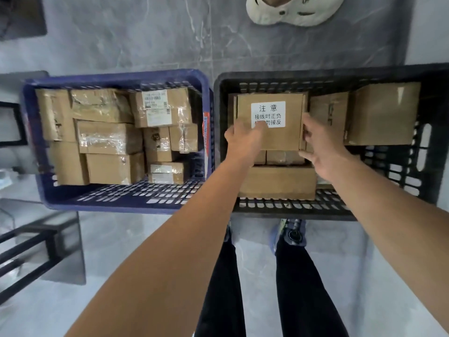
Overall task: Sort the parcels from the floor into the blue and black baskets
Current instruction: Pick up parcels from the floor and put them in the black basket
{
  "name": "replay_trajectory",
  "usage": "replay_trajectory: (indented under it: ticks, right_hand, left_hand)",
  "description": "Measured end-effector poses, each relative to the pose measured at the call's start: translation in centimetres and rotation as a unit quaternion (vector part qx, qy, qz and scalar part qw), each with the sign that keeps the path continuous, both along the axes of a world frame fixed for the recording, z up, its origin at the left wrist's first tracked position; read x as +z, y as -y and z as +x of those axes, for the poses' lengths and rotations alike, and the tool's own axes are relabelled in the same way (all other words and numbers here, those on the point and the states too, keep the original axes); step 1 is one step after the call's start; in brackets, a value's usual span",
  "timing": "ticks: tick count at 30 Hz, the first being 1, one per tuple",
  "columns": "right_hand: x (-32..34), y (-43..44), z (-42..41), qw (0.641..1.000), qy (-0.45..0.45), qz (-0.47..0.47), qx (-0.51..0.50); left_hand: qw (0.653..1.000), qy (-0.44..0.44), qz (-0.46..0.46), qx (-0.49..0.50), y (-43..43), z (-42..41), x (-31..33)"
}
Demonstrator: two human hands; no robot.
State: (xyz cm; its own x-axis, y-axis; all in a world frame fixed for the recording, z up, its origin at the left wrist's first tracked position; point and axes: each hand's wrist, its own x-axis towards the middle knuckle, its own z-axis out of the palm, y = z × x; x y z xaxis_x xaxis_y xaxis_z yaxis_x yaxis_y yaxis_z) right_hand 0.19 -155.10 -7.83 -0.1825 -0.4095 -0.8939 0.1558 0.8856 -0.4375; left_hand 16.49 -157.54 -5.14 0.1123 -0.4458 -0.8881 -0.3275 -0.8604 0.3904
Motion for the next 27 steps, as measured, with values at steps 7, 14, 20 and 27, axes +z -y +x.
replay_trajectory:
  ticks: [7, 14, 20, 27]
  right_hand:
    - [-2.1, 1.5, 1.2, 1.0, -0.004, -0.013, 0.012]
    - [-2.1, 1.8, 2.5, 1.0, 0.004, -0.015, -0.007]
    - [-1.2, 1.9, 2.6, 0.999, 0.035, -0.023, -0.012]
    - [2.5, 0.9, 1.8, 0.998, 0.023, -0.047, 0.027]
  left_hand:
    - [0.999, 0.014, -0.032, -0.001, -0.7, 0.3, -2.2]
    - [0.992, 0.041, -0.118, 0.019, -2.3, -0.9, -2.0]
    - [0.993, -0.004, -0.099, 0.067, -1.8, -0.5, -2.0]
    - [0.995, -0.023, -0.065, 0.067, -1.1, 1.3, 1.3]
